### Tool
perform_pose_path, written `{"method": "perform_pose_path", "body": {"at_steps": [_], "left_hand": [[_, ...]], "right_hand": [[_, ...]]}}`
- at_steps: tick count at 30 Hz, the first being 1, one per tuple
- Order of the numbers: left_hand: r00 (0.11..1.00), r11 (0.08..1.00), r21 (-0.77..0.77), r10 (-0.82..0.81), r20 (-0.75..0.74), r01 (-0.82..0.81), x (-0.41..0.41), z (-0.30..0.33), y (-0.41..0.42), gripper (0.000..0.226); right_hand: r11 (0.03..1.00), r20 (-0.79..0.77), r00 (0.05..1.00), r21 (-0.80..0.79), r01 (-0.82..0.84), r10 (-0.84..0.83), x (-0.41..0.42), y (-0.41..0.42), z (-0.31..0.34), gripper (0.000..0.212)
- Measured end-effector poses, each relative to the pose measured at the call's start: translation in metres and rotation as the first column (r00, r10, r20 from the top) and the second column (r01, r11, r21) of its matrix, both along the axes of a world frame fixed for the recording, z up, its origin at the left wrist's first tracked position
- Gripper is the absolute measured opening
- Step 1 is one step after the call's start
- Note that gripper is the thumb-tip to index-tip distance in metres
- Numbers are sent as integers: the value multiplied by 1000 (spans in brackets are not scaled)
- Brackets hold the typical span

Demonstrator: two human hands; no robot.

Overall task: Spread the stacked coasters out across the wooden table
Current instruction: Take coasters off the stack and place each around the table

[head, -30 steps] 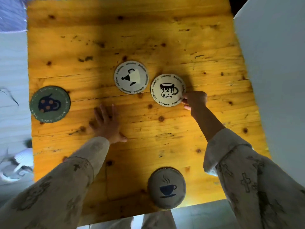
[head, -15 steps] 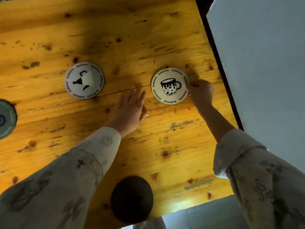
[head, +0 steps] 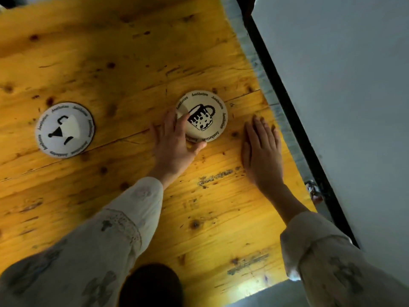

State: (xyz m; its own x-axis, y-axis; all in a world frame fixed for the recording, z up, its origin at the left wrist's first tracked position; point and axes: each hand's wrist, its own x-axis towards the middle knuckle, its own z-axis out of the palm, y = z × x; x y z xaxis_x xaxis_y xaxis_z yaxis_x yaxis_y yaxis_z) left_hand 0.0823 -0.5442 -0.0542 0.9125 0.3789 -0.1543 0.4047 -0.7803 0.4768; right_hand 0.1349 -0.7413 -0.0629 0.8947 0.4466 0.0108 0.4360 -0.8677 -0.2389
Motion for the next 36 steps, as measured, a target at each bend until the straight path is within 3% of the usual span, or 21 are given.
{"method": "perform_pose_path", "body": {"at_steps": [4, 7, 11, 14, 17, 21, 31, 36], "left_hand": [[984, 984, -20, 178, 28, -178, 15, 9, -33, 86], [976, 978, -31, 206, 68, -204, 18, 12, -28, 89], [996, 999, -17, 42, 83, -40, 12, 5, -3, 94], [984, 985, -24, -173, -35, 172, 10, -3, 11, 105], [963, 963, -55, -266, -42, 264, 15, -7, 15, 85], [979, 979, -45, -197, 45, 199, 29, -8, 4, 61], [996, 999, -17, -33, 85, 35, 57, -9, -32, 67], [981, 985, -10, -172, 91, 174, 49, -9, -11, 55]], "right_hand": [[999, 14, 1000, -37, -9, 9, 1, -2, -1, 47], [999, 14, 1000, -34, 0, 1, 1, -1, -1, 47], [1000, 31, 999, -25, 12, -11, 2, -1, -1, 47], [1000, 45, 999, -21, 5, -4, 3, -1, -3, 47], [999, 53, 999, -32, 0, 2, 3, -1, -4, 47], [999, 48, 999, -44, -6, 8, 3, -1, -3, 48], [998, 69, 998, -55, 3, 1, 3, -1, -4, 49], [998, 68, 998, -60, -7, 11, 3, -1, -5, 49]]}}
